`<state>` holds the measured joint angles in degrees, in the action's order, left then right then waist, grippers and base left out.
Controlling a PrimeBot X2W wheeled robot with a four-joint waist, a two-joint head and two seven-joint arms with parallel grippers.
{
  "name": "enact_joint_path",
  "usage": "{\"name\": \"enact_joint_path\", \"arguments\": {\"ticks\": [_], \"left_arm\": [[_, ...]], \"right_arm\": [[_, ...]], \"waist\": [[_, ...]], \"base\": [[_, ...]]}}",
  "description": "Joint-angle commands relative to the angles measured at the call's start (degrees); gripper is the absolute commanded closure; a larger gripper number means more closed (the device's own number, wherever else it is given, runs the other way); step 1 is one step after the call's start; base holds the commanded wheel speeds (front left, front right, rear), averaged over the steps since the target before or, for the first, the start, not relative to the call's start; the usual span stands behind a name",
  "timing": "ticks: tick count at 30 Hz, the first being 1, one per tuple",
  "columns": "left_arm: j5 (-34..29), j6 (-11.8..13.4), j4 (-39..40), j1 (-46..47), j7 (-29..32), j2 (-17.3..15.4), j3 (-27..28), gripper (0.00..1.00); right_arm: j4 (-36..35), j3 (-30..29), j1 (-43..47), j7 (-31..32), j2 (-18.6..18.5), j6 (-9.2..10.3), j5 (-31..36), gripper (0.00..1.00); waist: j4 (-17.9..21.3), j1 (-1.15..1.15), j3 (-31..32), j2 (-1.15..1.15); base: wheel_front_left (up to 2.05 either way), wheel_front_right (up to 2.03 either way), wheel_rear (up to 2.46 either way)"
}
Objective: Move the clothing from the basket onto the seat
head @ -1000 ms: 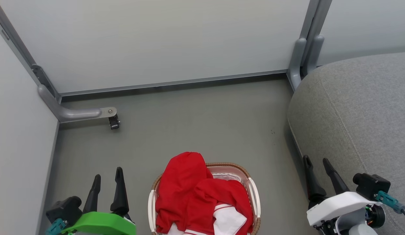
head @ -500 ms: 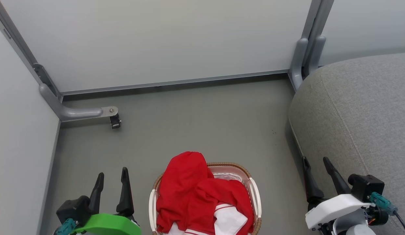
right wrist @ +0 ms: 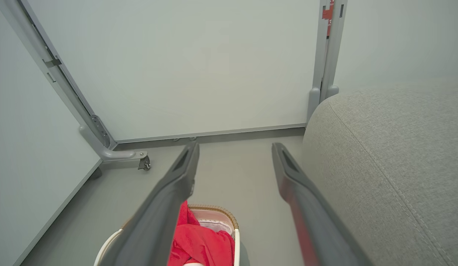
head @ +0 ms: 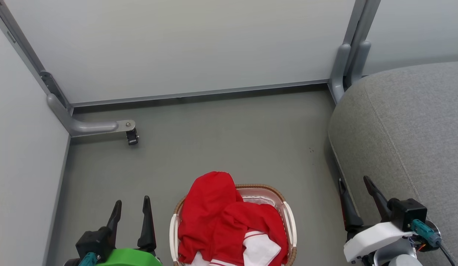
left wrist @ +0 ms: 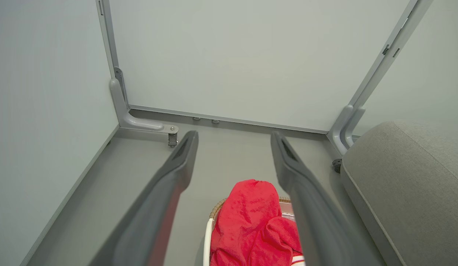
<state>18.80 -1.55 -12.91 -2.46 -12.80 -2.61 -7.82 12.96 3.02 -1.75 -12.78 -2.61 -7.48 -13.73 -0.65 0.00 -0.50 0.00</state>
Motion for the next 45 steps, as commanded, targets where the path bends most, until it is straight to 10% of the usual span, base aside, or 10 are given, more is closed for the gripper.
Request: {"name": "enact_joint_path", "arguments": {"ticks": [1,45], "left_arm": [[-1.05,0.30,0.05,-0.69,-0.56,-0.40,-0.23,0.00],[-6.35,1.06,-1.74,-0.37,-2.38,-0.43,-1.77,0.00]], "right_arm": [[0.01,0.04,0.03,-0.58,-0.34,-0.02,1.47,0.00],[-0.66,-0.17,-0.55,-2.50,-0.42,-0.01,9.02,0.00]], "waist": [[-0.06,0.00,0.01,0.00],[-0.45,0.00,-2.02,0.00]], "base": [[0.00,0.00,0.00],[0.00,0.00,0.00]]}}
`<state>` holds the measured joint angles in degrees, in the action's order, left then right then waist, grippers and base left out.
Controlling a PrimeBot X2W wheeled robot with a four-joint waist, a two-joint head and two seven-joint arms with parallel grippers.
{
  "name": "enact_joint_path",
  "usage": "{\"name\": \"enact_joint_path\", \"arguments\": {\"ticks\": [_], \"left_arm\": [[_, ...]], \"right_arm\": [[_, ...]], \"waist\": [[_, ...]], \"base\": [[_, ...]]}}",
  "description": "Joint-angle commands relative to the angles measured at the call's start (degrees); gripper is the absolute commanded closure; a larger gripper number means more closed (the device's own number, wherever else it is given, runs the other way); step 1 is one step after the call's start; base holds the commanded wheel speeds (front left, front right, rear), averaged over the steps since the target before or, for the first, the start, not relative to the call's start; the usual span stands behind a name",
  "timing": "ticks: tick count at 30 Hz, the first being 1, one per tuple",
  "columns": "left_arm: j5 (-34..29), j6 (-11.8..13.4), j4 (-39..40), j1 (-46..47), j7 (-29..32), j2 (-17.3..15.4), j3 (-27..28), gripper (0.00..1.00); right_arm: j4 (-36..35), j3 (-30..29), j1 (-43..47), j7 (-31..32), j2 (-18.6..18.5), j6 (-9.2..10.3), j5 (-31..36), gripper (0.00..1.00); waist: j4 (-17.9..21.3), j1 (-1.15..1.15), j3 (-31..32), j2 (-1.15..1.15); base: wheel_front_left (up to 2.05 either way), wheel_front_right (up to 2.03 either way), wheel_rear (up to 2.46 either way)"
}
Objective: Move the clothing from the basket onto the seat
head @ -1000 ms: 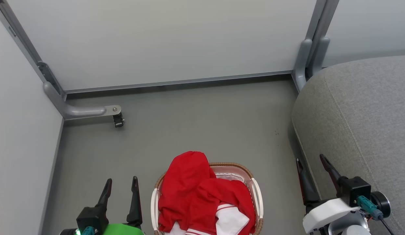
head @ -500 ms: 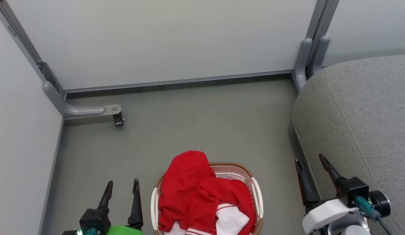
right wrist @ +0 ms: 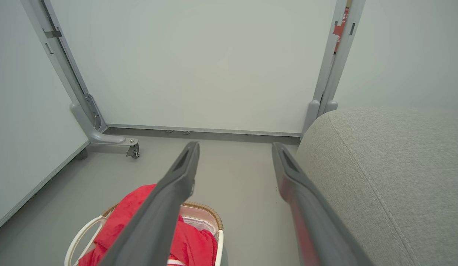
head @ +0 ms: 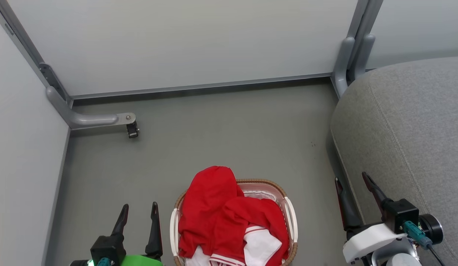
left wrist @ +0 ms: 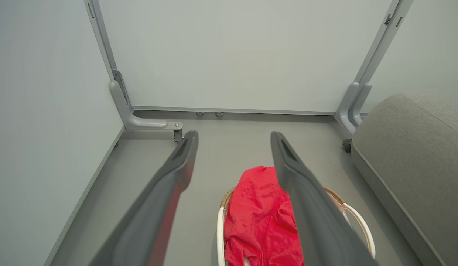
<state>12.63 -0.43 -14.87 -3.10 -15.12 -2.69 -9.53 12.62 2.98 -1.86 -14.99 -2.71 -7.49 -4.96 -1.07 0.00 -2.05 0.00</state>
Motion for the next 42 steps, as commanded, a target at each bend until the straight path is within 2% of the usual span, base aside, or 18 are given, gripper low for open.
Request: {"name": "enact_joint_path", "arguments": {"ticks": [1,5,11,18,27,35,39,42], "left_arm": [[-0.26,-0.04,0.15,0.52,-0.06,-0.36,-0.11,0.00],[-1.54,-0.52,0.00,2.63,-0.06,-0.36,-0.29,0.00],[-5.38,-2.68,-0.85,7.99,-0.06,-0.43,-1.59,0.00],[-10.15,-5.35,-5.50,19.10,-0.05,-0.47,-7.13,0.00],[-12.21,-7.00,-21.11,33.66,-0.06,-0.69,-16.79,0.00],[-12.05,-7.08,-36.77,43.41,0.74,-0.68,-25.66,0.00],[-12.07,-6.96,-41.64,47.53,0.73,-0.63,-27.60,0.00],[-12.73,-5.46,-44.85,50.24,1.32,-0.61,-27.91,0.00]], "right_arm": [[-0.46,-0.20,-0.68,-0.29,-0.32,0.00,0.28,0.00],[-1.34,-0.44,-1.82,-0.29,-0.33,0.00,0.59,0.00],[-3.73,-1.67,-5.43,-0.29,-0.32,0.01,0.88,0.00],[-6.68,-4.61,-11.64,-0.29,-0.31,0.01,0.69,0.00],[-10.03,-7.77,-18.49,-0.29,-0.26,0.01,-0.78,0.00],[-11.25,-7.93,-22.49,-0.29,-0.25,0.02,-2.87,0.00],[-11.63,-7.24,-23.76,-0.29,-0.25,0.02,-4.21,0.00],[-11.75,-6.81,-24.31,-0.29,-0.23,0.02,-5.04,0.00]], "waist": [[-0.04,0.00,-0.83,0.00],[0.02,0.00,-3.41,0.00],[0.68,0.00,-10.19,0.00],[2.41,0.00,-20.87,0.00],[6.19,0.00,-34.34,0.00],[9.53,0.00,-42.33,0.00],[10.87,0.00,-44.99,0.00],[11.70,0.00,-46.54,0.00]], "base": [[0.00,0.00,0.00],[0.00,0.00,0.00],[0.00,0.00,0.00],[0.00,0.00,0.00],[0.00,0.00,0.00],[0.00,0.00,0.00],[0.00,0.00,0.00],[0.00,0.00,0.00]]}}
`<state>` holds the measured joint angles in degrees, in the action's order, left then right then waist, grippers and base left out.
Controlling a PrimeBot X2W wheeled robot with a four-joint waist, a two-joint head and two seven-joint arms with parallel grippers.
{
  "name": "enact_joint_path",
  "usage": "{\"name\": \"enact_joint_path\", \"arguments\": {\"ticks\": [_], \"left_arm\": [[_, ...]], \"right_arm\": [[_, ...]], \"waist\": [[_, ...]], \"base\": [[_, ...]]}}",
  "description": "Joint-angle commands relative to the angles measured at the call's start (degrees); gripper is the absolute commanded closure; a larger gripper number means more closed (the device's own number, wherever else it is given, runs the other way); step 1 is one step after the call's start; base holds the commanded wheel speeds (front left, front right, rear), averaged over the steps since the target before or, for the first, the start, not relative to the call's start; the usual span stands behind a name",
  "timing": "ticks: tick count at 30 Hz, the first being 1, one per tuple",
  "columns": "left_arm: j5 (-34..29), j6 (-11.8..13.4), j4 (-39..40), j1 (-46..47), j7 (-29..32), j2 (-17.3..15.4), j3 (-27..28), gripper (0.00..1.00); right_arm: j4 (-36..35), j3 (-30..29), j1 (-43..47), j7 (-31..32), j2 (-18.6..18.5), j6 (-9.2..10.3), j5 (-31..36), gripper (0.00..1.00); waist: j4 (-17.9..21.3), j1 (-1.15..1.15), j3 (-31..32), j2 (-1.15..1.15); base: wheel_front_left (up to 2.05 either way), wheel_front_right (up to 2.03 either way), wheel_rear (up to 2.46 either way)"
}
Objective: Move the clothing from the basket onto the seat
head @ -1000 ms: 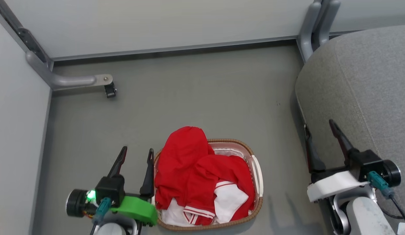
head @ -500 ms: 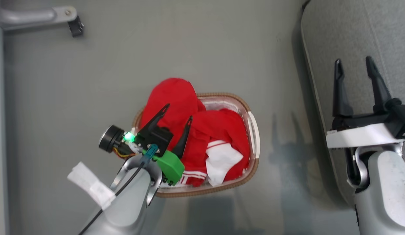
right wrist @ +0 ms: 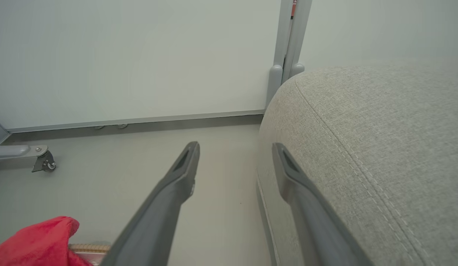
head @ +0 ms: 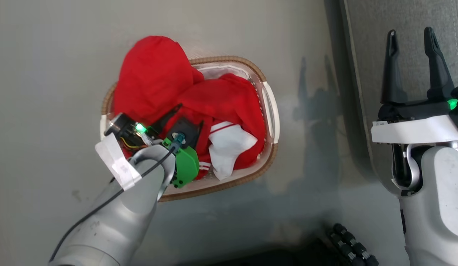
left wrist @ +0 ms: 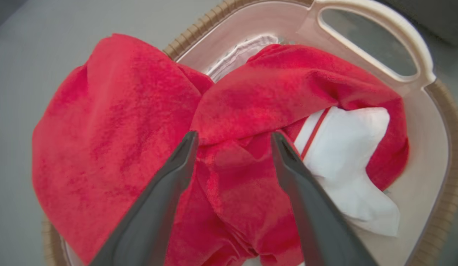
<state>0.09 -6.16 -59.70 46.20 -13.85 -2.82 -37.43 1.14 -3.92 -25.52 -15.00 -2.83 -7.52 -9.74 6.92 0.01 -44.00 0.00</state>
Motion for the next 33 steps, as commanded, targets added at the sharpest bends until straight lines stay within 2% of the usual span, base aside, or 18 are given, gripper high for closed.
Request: {"name": "enact_joint_path", "arguments": {"ticks": [1,6,13,14,15,16,17,18,25,33], "left_arm": [[-0.27,0.98,-1.19,2.01,0.12,-0.49,0.01,0.00],[0.37,4.12,-4.80,5.10,-0.04,-0.66,1.07,0.00],[1.62,3.88,-8.16,6.47,-0.64,-0.91,1.19,0.00],[1.84,3.85,-8.84,6.45,-0.72,-0.82,1.12,0.07],[2.02,3.70,-9.08,6.45,-0.77,-0.71,1.14,0.24],[2.22,3.68,-9.24,6.49,-0.83,-0.62,1.14,0.45],[2.81,3.69,-9.19,6.57,-0.87,-0.45,1.06,0.78],[2.99,3.53,-8.92,6.47,-0.98,-0.40,0.96,1.00],[5.02,2.60,-7.01,3.91,-1.38,-0.16,-0.06,1.00],[9.12,2.01,1.83,-1.32,-1.37,-0.16,0.03,1.00]], "right_arm": [[-0.26,0.19,-0.90,-0.28,-0.12,0.06,-0.60,0.00],[-0.26,0.42,-1.27,-0.28,-0.12,0.06,-1.42,0.00],[0.38,0.96,-1.97,-0.28,-0.12,0.06,-2.14,0.00],[0.51,1.25,-2.08,-0.28,-0.12,0.06,-2.19,0.00],[0.51,1.38,-2.14,-0.28,-0.13,0.06,-2.19,0.00],[0.50,1.45,-2.14,-0.28,-0.14,0.06,-2.16,0.00],[0.57,1.57,-2.09,-0.28,-0.14,0.06,-2.10,0.00],[0.64,1.57,-2.02,-0.28,-0.13,0.06,-2.03,0.00],[1.57,0.87,-1.10,-0.28,-0.14,0.06,-1.33,0.00],[3.56,0.49,0.53,-0.28,-0.15,0.06,0.36,0.00]], "waist": [[3.95,-0.01,-5.10,0.00],[4.53,-0.01,-6.43,0.00],[4.57,-0.01,-6.64,0.00],[4.54,-0.01,-6.58,0.00],[4.56,-0.01,-6.55,0.00],[4.57,-0.01,-6.52,0.00],[4.60,-0.01,-6.40,0.00],[4.58,-0.01,-6.24,0.00],[3.71,-0.01,-3.72,0.00],[1.19,-0.01,3.22,0.00]], "base": [[0.00,0.00,0.00],[0.00,0.00,0.00],[0.00,0.00,0.00],[0.00,0.00,0.00],[0.00,0.00,0.00],[0.00,0.00,0.00],[0.00,0.00,0.00],[0.00,0.00,0.00],[0.00,0.00,0.00],[0.00,0.00,0.00]]}}
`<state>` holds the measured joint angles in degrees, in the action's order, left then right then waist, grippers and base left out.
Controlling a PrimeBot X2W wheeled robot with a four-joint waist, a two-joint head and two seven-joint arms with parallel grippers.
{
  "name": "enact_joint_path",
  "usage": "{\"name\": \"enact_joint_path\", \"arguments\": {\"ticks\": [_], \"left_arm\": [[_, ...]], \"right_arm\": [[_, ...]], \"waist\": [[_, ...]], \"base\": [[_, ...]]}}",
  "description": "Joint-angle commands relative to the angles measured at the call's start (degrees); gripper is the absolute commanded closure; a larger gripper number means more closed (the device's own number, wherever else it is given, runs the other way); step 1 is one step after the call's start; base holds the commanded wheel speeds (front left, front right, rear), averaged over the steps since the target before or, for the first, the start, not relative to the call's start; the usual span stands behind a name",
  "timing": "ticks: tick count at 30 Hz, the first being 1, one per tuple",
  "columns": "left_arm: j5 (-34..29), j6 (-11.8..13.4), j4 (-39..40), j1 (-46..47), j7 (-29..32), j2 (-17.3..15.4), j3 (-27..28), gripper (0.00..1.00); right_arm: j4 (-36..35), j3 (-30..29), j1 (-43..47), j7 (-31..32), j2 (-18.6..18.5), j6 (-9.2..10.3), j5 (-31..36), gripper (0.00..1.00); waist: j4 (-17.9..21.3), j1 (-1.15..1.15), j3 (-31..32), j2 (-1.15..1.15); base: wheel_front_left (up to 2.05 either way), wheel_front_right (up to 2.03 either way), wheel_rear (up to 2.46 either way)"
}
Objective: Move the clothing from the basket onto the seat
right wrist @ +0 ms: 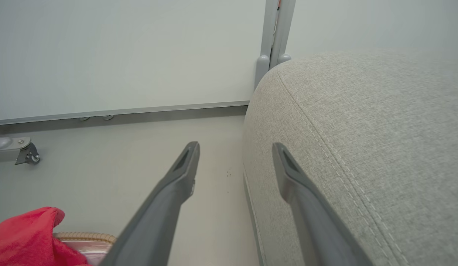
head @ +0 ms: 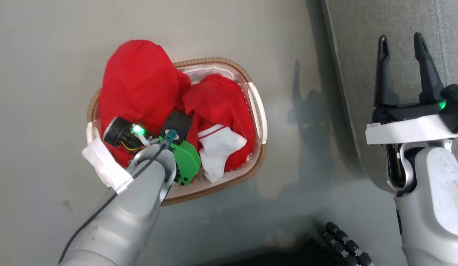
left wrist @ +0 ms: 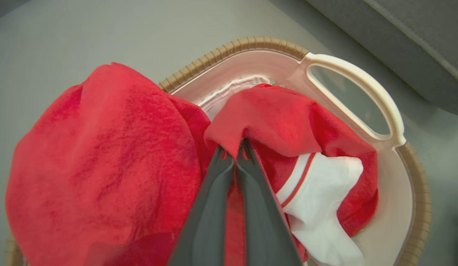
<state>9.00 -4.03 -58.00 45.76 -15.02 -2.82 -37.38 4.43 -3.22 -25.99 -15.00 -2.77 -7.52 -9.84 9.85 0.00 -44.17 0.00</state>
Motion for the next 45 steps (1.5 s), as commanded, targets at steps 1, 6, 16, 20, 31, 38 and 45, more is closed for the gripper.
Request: {"name": "enact_joint_path", "arguments": {"ticks": [1,6,16,20,31,38,45], "left_arm": [[0.48,-0.15,1.55,-1.75,-0.20,-0.17,0.15,1.00],[1.58,-0.52,7.82,-6.41,-0.21,-0.39,1.03,1.00],[2.82,-1.61,19.51,-14.90,-0.22,-2.12,2.83,1.00],[3.22,-1.89,22.13,-16.44,-0.23,-2.78,3.28,1.00],[4.49,-2.96,25.34,-12.88,2.48,-3.99,1.61,1.00],[6.74,-3.35,29.47,-7.84,7.29,-4.20,-0.65,1.00],[8.28,-3.47,32.54,-2.35,10.41,-4.55,-2.32,1.00]], "right_arm": [[0.66,-0.36,1.48,-0.28,-0.21,0.06,0.77,0.00],[2.40,-0.66,4.12,-0.28,-0.22,0.06,2.26,0.00],[6.19,-0.14,12.60,-0.28,-0.22,0.06,3.94,0.00],[7.33,0.43,15.48,-0.28,-0.22,0.06,3.81,0.00],[8.80,1.62,20.31,-0.28,-0.22,0.06,3.98,0.00],[9.18,2.95,20.50,-0.28,-0.22,0.06,4.02,0.00],[9.14,4.95,18.28,-0.28,-0.22,0.06,4.46,0.00]], "waist": [[-2.26,0.00,4.79,0.00],[-4.46,0.00,11.87,0.00],[-7.30,0.00,28.05,0.00],[-7.62,0.00,33.30,0.00],[-7.79,0.00,42.25,0.00],[-7.96,0.00,43.95,0.00],[-7.83,0.00,44.18,0.00]], "base": [[0.00,0.00,0.00],[0.00,0.00,0.00],[0.00,0.00,0.00],[0.00,0.00,0.00],[0.00,0.00,0.00],[0.00,0.00,0.00],[0.00,0.00,0.00]]}}
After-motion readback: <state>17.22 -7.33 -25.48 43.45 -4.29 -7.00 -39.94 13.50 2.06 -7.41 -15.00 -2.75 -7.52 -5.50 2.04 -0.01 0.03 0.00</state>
